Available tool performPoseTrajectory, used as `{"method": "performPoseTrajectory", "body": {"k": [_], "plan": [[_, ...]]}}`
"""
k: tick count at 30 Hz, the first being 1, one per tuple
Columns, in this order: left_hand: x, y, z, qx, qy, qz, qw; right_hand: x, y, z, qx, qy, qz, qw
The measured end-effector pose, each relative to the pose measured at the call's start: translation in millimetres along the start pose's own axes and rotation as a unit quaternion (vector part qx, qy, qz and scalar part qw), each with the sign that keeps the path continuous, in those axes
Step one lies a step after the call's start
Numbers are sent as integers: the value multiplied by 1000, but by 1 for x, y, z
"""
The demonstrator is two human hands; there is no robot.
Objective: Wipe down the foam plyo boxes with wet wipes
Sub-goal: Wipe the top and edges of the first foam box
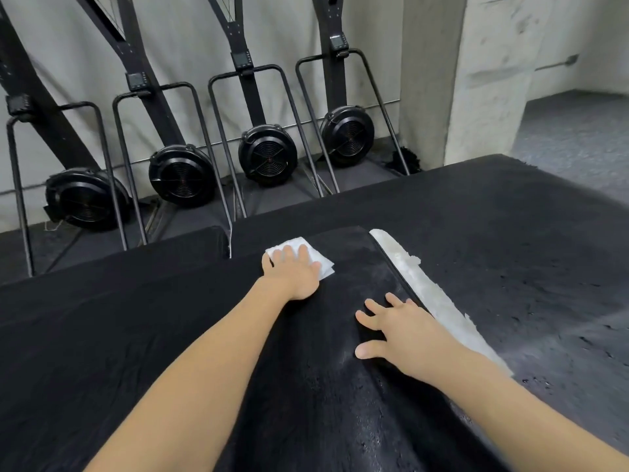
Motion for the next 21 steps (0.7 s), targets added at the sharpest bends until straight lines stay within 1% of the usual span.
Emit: {"method": "performPoseTrajectory", "body": {"k": [2,4,6,8,9,10,11,12,15,16,18,21], "plan": [[-18,10,14,-2,23,-20,1000,0,1,2,5,-2,-14,1000],[-38,16,23,-3,6,-26,1000,1,1,3,6,-3,-19,1000],[-58,18,23,-9,-46,-21,999,1,0,3,5,-1,-15,1000],[-72,15,19,-24,-126,-9,992,0,0,2,2,1,-13,1000],[-72,13,16,-30,-158,0,987,0,0,2,0,2,-14,1000],[-68,12,16,-33,-174,11,984,1,0,1,1,3,-15,1000],[-60,12,18,-31,-169,20,985,2,0,1,3,4,-14,1000],[-51,14,22,-22,-143,26,989,2,0,1,5,4,-12,1000],[-42,23,34,9,-12,29,999,3,-1,4,8,1,-12,1000],[-47,27,36,11,16,20,1000,3,-1,5,11,1,-16,1000],[-64,34,43,10,24,3,1000,2,-1,7,14,-1,-15,1000],[-87,37,55,2,-43,-19,999,3,-1,7,11,0,-1,1000]]}}
Point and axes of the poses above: each hand's wrist, its own z-axis towards the middle knuckle, its own y-axis out of the back of the hand, x = y × z, the point moved 2 cm from there along z, towards the middle knuckle, and after that the axes turned 7 degrees about x, right-handed, at the moved point
